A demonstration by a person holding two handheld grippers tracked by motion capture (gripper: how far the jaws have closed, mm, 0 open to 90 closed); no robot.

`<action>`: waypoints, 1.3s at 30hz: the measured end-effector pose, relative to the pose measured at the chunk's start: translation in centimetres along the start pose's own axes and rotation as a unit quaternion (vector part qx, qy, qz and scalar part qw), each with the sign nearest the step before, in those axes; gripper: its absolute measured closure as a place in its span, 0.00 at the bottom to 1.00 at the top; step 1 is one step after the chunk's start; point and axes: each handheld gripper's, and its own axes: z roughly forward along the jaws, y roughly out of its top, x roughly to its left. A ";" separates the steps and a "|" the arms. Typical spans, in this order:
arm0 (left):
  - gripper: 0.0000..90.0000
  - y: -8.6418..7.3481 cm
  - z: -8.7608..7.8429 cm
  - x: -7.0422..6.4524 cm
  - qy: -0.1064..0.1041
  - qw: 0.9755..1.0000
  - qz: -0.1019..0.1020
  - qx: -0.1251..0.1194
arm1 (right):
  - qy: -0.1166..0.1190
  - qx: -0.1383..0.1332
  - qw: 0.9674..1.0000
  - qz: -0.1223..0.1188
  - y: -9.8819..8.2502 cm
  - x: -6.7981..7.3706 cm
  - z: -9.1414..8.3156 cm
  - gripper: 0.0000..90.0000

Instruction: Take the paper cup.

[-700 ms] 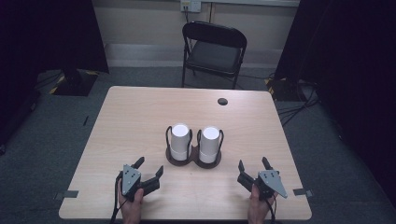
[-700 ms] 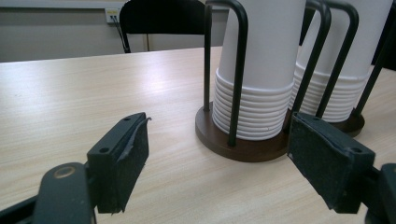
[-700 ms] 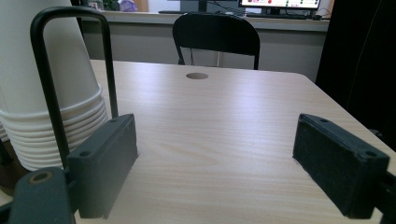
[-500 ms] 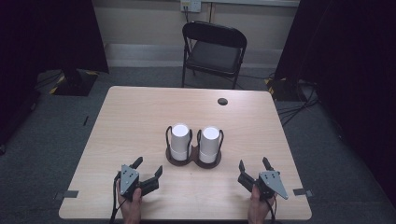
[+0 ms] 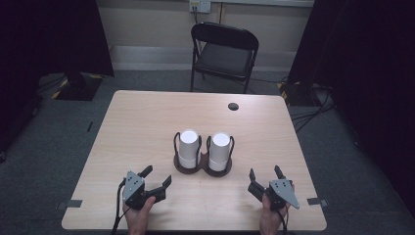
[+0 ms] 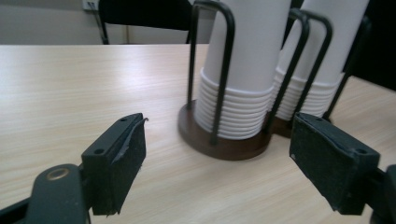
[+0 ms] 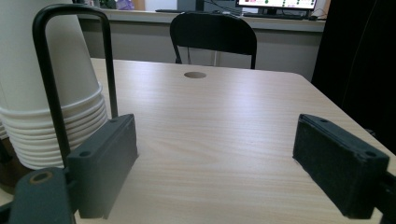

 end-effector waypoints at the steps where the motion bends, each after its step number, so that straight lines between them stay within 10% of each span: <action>1: 0.21 0.0 0.1 -0.3 0.001 1.000 0.005 0.003 | 0.005 0.003 1.000 0.001 0.0 0.0 0.0 0.15; 24: 0.31 3.3 2.0 -3.5 -0.069 0.997 0.020 -0.013 | 0.007 0.012 1.000 0.004 0.1 -0.1 0.2 0.15; 39: 0.28 5.8 3.7 -5.4 -0.123 0.991 0.056 -0.015 | 0.010 0.011 1.000 0.004 0.1 -0.1 0.1 0.15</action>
